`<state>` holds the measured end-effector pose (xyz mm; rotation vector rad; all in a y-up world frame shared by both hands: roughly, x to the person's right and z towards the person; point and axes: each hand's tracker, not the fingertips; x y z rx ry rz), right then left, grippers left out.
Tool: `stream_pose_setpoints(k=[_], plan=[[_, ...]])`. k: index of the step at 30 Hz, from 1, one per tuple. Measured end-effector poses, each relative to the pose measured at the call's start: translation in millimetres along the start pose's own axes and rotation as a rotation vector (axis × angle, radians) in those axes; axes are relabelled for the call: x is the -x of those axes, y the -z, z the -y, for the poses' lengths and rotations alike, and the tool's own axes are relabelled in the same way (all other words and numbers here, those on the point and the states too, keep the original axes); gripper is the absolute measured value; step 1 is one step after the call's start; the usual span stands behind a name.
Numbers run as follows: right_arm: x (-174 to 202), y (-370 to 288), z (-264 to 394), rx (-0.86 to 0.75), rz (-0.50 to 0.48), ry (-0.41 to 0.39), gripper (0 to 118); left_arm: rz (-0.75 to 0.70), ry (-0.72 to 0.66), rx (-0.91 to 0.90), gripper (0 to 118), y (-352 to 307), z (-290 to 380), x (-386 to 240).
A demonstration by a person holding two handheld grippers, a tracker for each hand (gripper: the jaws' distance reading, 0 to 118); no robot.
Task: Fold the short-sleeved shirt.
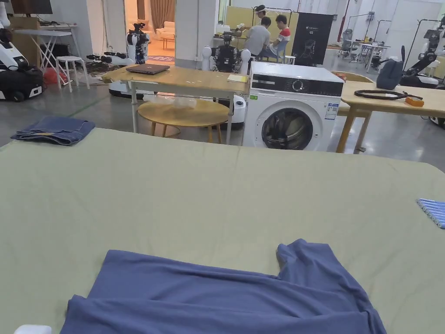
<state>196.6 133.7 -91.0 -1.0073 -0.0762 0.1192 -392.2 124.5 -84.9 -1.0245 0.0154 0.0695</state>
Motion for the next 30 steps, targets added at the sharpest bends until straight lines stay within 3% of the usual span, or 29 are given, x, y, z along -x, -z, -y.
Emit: stream_pose_setpoints(k=[3,5,6,7,10,17,18,20,21,22,24,30], plan=[[3,-9,-3,-0.020,0.022,-0.014,13,0.006,-0.009,0.001,0,-1,-4,1],[5,-19,-11,-0.035,0.063,-0.001,45,0.022,-0.056,-0.015,5,-7,-9,0],[3,-25,-16,-0.064,0.061,0.018,62,0.018,-0.074,-0.038,14,-12,-12,-2],[4,-31,-22,-0.102,0.049,0.035,69,0.011,-0.082,-0.075,31,-14,-15,1],[11,-49,-44,-0.202,0.013,0.060,69,0.021,-0.068,-0.193,42,-24,-31,-8],[53,-77,-88,-0.538,-0.037,0.121,69,0.031,-0.040,-0.456,42,-39,-76,-51],[55,-60,-88,-0.582,-0.045,0.129,66,0.026,-0.033,-0.500,42,-42,-80,-57],[65,-63,-94,-0.654,-0.060,0.142,38,0.009,-0.020,-0.575,37,-52,-86,-71],[70,-66,-97,-0.683,-0.068,0.137,18,0.002,-0.014,-0.615,28,-56,-88,-77],[78,-70,-99,-0.706,-0.087,0.138,11,-0.004,-0.010,-0.649,10,-59,-89,-81],[87,-74,-103,-0.731,-0.085,0.147,4,-0.061,-0.003,-0.702,0,-62,-93,-88],[103,-85,-110,-0.798,-0.098,0.137,0,-0.026,0.000,-0.765,0,-74,-100,-98]])
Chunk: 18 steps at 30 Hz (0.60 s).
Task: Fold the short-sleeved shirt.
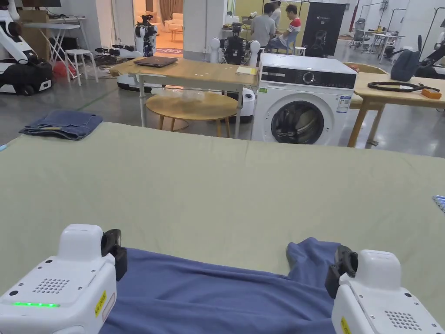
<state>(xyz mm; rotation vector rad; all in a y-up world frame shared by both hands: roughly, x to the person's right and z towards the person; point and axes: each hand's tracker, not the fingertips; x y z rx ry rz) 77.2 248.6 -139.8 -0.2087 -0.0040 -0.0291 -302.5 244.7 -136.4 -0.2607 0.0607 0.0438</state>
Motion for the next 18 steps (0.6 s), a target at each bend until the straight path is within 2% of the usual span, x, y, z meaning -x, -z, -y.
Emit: stream_pose_setpoints(k=[4,10,14,15,17,18], plan=[[4,6,-1,0.014,-0.020,0.005,0,0.011,0.021,0.064,0,23,-9,9],[1,20,6,0.074,-0.017,-0.006,0,0.037,0.028,0.355,0,109,-9,53],[-6,32,14,0.114,-0.010,-0.016,0,0.107,-0.047,0.548,0,168,-10,75],[-8,35,16,0.127,-0.011,-0.017,0,0.111,-0.057,0.594,8,184,-8,80],[-11,40,21,0.151,-0.003,-0.021,0,0.113,-0.074,0.654,49,202,-8,83],[-13,42,23,0.161,-0.002,-0.022,0,0.116,-0.078,0.689,47,212,-5,84]])
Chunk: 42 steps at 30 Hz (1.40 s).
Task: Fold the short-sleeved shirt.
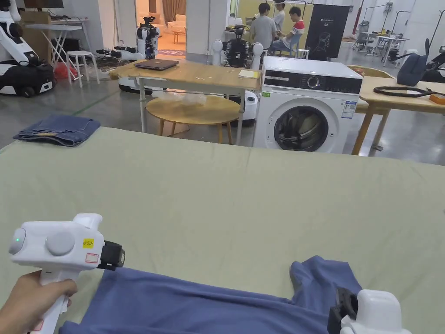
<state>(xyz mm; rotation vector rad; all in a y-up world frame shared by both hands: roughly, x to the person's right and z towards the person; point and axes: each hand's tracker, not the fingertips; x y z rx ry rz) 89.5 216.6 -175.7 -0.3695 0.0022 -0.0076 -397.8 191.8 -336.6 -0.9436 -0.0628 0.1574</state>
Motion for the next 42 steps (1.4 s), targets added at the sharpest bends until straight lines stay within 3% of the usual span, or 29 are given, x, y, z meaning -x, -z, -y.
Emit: stream_pose_setpoints(k=[3,8,10,12,13,15,22,26,27,29,30,31,36,38,40,42], plan=[[-4,4,3,0.029,0.012,-0.007,0,-0.015,-0.002,0.088,56,43,-12,20],[-13,14,10,0.071,0.032,-0.013,0,-0.094,0.031,0.213,54,65,3,17],[-18,18,13,0.087,0.041,-0.012,0,-0.129,0.061,0.177,43,64,4,10],[-22,22,15,0.101,0.048,-0.008,0,-0.163,0.110,0.155,40,64,9,-3],[-24,25,15,0.110,0.052,-0.002,0,-0.155,0.142,0.146,31,63,10,-6],[-27,27,10,0.132,0.059,0.013,0,-0.137,0.159,0.135,0,55,18,-19],[-55,69,-17,0.212,0.058,0.032,0,-0.107,0.116,0.046,0,37,13,-10],[-84,127,-32,0.370,0.038,0.020,1,-0.084,0.089,-0.020,0,18,16,-5],[-92,143,-34,0.419,0.036,0.022,9,-0.082,0.082,-0.024,0,9,18,-9],[-104,173,-36,0.510,0.045,0.009,59,-0.075,0.074,-0.038,0,1,20,-11],[-107,181,-36,0.536,0.048,0.005,76,-0.077,0.076,-0.043,0,-1,22,-11],[-112,193,-34,0.555,0.056,-0.023,84,-0.077,0.078,-0.045,0,-4,23,-12],[-128,240,-16,0.713,0.031,0.025,83,-0.069,0.044,-0.048,0,-6,28,-10],[-125,240,-12,0.756,0.042,0.021,77,-0.070,0.038,-0.046,0,-6,31,-11],[-122,233,-15,0.718,0.046,0.017,62,-0.072,0.034,-0.042,0,-3,31,-7],[-119,232,-16,0.713,0.068,0.012,58,-0.072,0.030,-0.043,0,-4,33,-7]])
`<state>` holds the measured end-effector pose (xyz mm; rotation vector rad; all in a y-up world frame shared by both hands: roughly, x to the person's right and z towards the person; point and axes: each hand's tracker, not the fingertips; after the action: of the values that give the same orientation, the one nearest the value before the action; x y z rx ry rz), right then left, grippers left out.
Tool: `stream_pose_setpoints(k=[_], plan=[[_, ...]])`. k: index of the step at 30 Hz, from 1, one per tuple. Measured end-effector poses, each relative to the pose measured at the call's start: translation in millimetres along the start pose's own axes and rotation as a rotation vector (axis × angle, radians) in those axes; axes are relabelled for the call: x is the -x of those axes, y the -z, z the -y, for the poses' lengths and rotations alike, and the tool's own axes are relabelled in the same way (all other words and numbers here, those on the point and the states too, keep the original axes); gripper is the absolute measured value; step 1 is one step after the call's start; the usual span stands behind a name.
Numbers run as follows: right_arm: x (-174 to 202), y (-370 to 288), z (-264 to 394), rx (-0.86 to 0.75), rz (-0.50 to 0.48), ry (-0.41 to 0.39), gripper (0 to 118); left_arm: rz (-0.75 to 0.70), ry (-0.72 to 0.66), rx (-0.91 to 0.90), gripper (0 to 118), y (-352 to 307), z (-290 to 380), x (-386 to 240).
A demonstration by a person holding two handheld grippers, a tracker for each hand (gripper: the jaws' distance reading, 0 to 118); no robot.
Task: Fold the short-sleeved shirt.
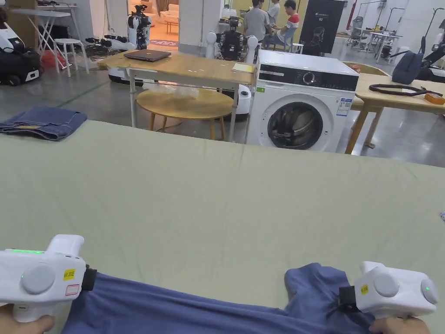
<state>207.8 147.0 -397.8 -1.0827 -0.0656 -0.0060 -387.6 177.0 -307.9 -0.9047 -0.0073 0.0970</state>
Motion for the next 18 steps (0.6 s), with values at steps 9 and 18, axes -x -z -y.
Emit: stream_pose_setpoints(k=[9,18], plan=[[-9,-50,6,-0.123,-0.044,-0.005,0,0.015,-0.016,-0.026,0,-15,7,-2],[-23,-156,58,-0.298,-0.065,-0.001,0,0.067,-0.023,-0.118,0,-81,26,10]])
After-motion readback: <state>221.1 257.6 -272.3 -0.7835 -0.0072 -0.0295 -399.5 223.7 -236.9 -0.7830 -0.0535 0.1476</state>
